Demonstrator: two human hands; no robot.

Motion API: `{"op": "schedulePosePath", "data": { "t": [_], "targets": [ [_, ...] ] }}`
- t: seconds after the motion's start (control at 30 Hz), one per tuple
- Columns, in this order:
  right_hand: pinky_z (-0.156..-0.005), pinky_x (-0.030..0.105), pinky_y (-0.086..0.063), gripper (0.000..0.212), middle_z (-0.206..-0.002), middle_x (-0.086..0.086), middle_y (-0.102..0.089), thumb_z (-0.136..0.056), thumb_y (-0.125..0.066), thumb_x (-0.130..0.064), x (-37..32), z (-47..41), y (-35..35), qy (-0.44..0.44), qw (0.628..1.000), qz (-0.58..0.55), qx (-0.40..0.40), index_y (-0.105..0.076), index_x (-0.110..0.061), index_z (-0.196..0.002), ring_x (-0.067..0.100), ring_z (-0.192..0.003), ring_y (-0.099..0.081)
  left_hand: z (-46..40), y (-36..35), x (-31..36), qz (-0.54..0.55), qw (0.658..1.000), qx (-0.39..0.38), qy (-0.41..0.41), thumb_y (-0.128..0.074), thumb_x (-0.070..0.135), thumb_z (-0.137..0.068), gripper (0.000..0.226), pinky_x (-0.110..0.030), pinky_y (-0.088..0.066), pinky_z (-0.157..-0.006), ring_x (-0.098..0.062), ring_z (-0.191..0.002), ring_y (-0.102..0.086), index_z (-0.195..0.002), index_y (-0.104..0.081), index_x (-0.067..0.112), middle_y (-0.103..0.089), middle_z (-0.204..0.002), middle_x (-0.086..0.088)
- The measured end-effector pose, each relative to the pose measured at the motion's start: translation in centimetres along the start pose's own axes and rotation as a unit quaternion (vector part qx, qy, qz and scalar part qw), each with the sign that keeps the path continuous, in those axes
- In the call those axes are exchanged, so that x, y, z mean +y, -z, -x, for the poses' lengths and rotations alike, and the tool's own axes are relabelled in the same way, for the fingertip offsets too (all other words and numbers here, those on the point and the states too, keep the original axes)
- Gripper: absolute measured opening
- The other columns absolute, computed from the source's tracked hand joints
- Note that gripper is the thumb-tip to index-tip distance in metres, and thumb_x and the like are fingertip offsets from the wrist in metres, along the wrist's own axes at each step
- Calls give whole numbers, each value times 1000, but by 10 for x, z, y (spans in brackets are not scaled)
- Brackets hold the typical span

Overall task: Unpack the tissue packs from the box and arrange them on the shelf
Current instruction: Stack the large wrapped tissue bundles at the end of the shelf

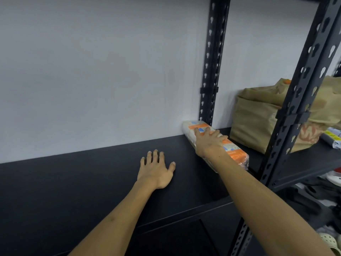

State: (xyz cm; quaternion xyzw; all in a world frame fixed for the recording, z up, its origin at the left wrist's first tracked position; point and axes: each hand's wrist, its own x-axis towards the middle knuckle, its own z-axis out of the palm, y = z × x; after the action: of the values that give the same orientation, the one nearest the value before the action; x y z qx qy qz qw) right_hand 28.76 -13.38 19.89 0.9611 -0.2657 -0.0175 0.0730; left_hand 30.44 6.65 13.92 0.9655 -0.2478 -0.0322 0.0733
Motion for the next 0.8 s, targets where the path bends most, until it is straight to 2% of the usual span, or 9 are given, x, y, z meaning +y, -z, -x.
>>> {"op": "schedulePosePath", "data": {
  "t": [0.07,0.13,0.2,0.27,0.37,0.47,0.53,0.6,0.8],
  "targets": [
    [-112,75,-15,93,-166,20,-8,-91,-61,-47,2,1,5,3,1000,9,7,-1,-29,-160,53,-147,-15,1,1,0,3,1000,0,-1,-11,61,-103,76,-49,2,-127,-27,-157,10,-163,-1,15,7,-171,-7],
    [-116,68,-12,88,-165,20,-13,-92,-56,-54,3,8,7,32,996,32,74,-8,-25,-159,47,-149,-15,2,2,-1,9,1000,0,-3,-12,61,-103,77,-49,2,-127,-27,-157,10,-163,-1,15,8,-171,-7],
    [-121,61,-11,76,-164,21,-15,-96,-51,-47,-2,25,4,94,980,22,174,-16,-18,-157,42,-151,-13,3,3,-1,15,1000,-1,-5,-13,61,-103,77,-49,2,-127,-28,-157,10,-163,-2,14,7,-171,-8],
    [-124,54,-13,65,-164,20,-18,-98,-47,-35,-12,49,-2,153,960,-35,231,-24,-12,-155,38,-153,-13,4,4,-2,25,1000,-3,-10,-16,61,-104,76,-50,1,-127,-29,-157,8,-163,-5,14,5,-171,-9],
    [-125,44,-15,57,-163,15,-26,-101,-45,-30,-24,88,-19,167,955,-167,182,-32,-12,-153,31,-153,-17,10,11,-8,64,997,5,-32,-29,55,-105,69,-49,-3,-127,-30,-157,-1,-161,-21,17,-8,-170,-9],
    [-122,41,-23,48,-156,13,-39,-105,-42,-30,-28,115,-41,149,957,-230,93,-42,-10,-148,30,-149,-27,28,17,-16,111,992,34,-57,-36,37,-108,52,-44,-11,-126,-27,-156,-15,-155,-37,14,-25,-167,-8],
    [-119,44,-27,46,-153,11,-43,-106,-39,-35,-29,127,-47,139,961,-233,55,-49,-11,-143,31,-147,-33,49,15,-21,102,992,39,-64,-33,34,-109,52,-42,-14,-125,-25,-155,-17,-156,-35,12,-26,-167,-7],
    [-122,46,-21,50,-159,11,-36,-106,-38,-41,-30,139,-45,130,964,-229,35,-46,-14,-147,30,-150,-27,76,10,-26,85,993,43,-69,-30,38,-109,54,-41,-14,-125,-24,-156,-17,-157,-33,14,-24,-167,-7],
    [-124,49,-10,50,-164,8,-28,-105,-30,-37,-58,207,-62,104,958,-251,91,-41,-23,-152,30,-154,-15,175,-8,-50,33,990,116,-71,-20,48,-109,57,-42,-18,-125,-18,-155,-18,-158,-32,23,-27,-167,-1]
  ]
}}
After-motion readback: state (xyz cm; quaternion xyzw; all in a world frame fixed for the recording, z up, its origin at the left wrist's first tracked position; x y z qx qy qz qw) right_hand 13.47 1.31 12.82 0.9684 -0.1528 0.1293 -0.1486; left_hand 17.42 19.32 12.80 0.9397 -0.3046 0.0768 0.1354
